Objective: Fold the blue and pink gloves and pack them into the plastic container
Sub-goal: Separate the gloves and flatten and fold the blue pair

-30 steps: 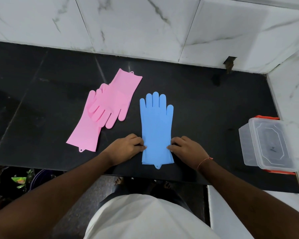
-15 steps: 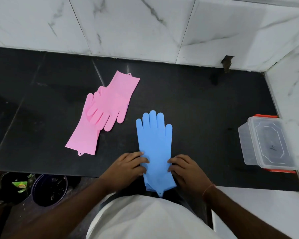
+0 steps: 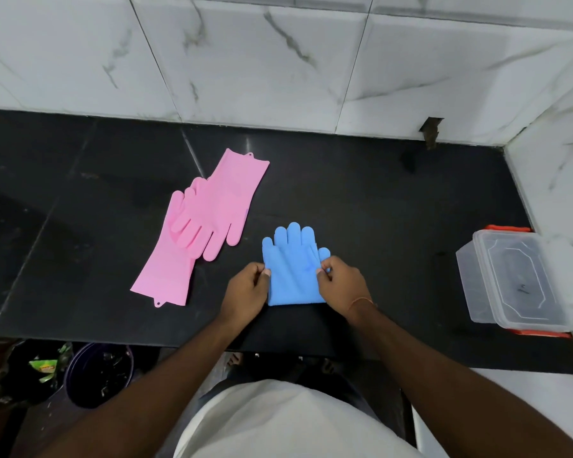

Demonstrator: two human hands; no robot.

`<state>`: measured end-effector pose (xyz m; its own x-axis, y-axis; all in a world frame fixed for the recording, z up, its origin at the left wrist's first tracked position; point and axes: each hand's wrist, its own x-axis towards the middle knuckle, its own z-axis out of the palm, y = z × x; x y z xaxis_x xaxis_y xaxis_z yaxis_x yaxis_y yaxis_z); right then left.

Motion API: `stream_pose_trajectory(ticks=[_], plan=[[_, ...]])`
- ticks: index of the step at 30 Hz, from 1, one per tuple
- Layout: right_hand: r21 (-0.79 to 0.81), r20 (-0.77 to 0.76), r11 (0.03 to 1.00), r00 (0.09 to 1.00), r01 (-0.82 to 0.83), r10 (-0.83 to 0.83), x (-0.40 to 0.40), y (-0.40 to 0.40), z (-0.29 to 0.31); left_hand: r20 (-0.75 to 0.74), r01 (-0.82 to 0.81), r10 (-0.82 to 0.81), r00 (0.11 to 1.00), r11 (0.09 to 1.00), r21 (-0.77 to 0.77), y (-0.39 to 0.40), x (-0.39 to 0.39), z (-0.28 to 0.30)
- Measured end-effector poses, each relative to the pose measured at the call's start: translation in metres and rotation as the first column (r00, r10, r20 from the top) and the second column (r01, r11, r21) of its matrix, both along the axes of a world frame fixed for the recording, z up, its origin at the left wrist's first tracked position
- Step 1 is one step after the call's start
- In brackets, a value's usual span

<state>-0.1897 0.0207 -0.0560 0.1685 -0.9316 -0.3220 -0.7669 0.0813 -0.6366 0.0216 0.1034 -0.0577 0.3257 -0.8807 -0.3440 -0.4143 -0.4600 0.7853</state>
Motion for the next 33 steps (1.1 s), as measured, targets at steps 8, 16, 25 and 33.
stream_pose_trajectory(ticks=[8, 16, 25, 33], plan=[[-0.006, 0.0, 0.993, 0.993, 0.116, -0.116, -0.003, 0.015, -0.003, 0.092, -0.02, 0.022, 0.996, 0.999, -0.029, 0.012, -0.014, 0.007], [0.319, 0.147, 0.905, 0.929, 0.282, -0.341, 0.007, 0.013, 0.004, -0.036, -0.086, 0.089, 0.995, 0.993, 0.077, -0.005, -0.023, 0.012], [0.489, 0.394, 0.847, 0.813, 0.208, -0.428, 0.009, 0.004, -0.005, -0.348, -0.166, 0.187, 0.918, 0.982, 0.089, -0.019, -0.019, 0.008], [0.396, 0.459, 0.89, 0.791, 0.225, -0.405, -0.017, -0.019, 0.004, -0.537, -0.123, 0.097, 0.838, 0.992, -0.012, -0.054, -0.028, 0.018]])
